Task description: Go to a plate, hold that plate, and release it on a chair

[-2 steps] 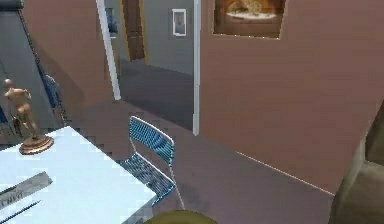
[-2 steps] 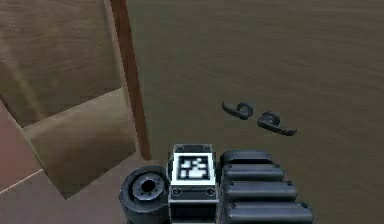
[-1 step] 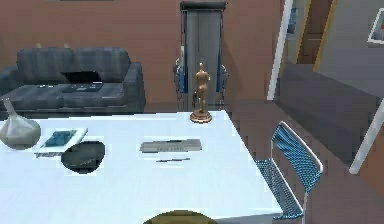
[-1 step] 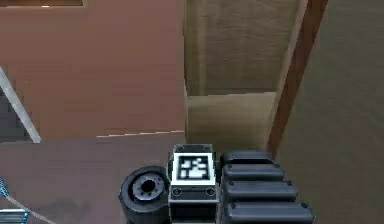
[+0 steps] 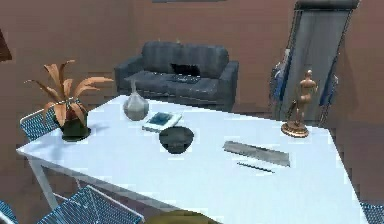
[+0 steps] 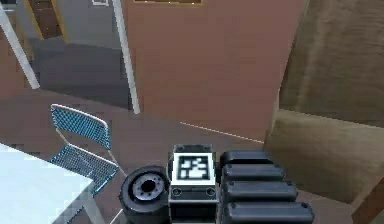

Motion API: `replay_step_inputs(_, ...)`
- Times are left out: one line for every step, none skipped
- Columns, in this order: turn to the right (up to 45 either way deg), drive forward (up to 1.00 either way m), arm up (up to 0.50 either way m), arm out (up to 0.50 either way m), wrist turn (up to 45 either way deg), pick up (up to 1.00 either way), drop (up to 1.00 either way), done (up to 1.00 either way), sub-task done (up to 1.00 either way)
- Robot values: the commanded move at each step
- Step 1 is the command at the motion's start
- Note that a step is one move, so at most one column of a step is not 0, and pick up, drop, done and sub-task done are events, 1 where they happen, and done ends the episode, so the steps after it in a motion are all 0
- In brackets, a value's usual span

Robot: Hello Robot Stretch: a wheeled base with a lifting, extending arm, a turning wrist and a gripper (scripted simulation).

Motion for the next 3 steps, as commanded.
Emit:
replay_step_inputs(45.0,0.0,0.0,0.0,0.0,0.0,0.0,0.0,0.0)
replay_step_inputs(36.0,0.0,0.0,0.0,0.0,0.0,0.0,0.0,0.0)
replay_step_inputs(-45.0,0.0,0.0,0.0,0.0,0.0,0.0,0.0,0.0)
